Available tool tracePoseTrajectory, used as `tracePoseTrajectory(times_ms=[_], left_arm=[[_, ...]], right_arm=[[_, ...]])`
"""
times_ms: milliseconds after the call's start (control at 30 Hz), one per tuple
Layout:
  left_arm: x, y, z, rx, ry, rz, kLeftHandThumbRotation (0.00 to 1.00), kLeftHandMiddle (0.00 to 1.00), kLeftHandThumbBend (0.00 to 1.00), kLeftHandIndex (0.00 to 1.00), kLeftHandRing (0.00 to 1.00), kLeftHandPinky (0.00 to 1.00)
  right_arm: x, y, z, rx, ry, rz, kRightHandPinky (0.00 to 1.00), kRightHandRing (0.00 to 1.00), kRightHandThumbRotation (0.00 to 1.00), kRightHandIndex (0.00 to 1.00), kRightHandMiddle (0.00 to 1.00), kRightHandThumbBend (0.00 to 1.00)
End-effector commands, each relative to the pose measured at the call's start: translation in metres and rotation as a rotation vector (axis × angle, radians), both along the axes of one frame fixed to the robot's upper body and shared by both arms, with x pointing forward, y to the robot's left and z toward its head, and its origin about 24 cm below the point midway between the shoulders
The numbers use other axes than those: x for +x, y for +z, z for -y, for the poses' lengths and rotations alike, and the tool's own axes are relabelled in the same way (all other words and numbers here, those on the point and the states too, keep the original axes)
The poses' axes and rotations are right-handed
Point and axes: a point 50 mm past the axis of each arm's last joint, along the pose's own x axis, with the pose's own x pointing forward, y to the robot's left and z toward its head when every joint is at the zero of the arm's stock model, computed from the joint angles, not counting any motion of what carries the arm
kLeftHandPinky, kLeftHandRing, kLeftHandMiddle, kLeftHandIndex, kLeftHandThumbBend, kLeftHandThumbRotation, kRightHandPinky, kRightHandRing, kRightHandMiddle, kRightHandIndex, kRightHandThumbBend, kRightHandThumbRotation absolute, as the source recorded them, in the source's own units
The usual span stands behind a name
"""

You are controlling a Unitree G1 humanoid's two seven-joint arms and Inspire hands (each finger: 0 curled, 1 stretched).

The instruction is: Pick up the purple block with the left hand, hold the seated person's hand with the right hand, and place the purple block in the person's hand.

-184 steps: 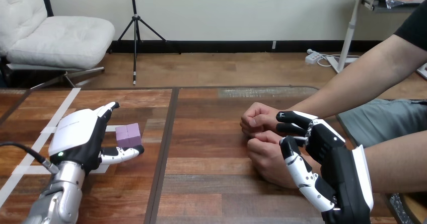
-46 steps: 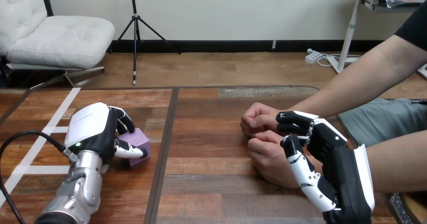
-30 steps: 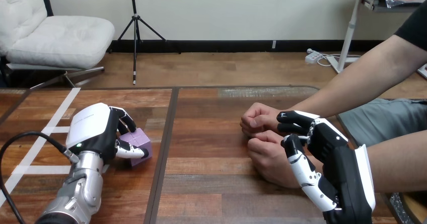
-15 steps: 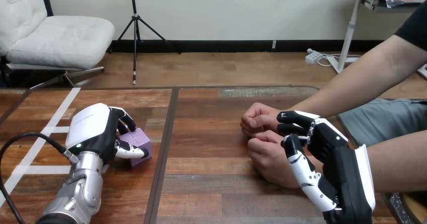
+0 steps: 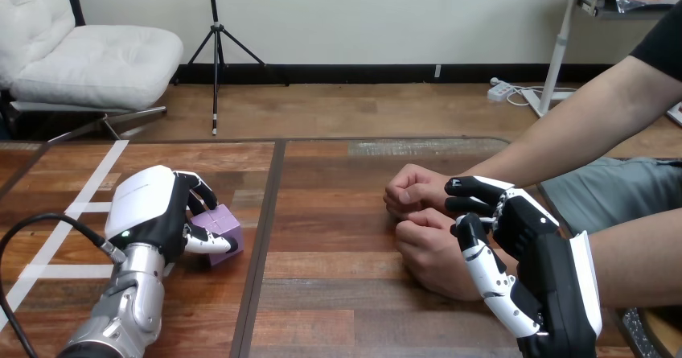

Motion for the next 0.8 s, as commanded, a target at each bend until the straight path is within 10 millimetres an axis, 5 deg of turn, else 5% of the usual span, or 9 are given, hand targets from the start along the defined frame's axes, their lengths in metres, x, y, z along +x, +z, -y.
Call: tracePoseTrajectory(times_ms=[0, 767], left_arm=[[0.0088, 0.0131, 0.0018, -0.028, 0.007, 0.075, 0.0, 0.5, 0.58, 0.54, 0.45, 0.43], [0.0094, 0.015, 0.0046, -0.11, 0.011, 0.092, 0.0, 0.49, 0.59, 0.53, 0.45, 0.43]], right_arm=[[0.0099, 0.0101, -0.0022, 0.012, 0.008, 0.068, 0.55, 0.68, 0.49, 0.67, 0.71, 0.39], [0.0106, 0.0107, -0.0028, 0.005, -0.002, 0.062, 0.55, 0.68, 0.52, 0.67, 0.72, 0.4]])
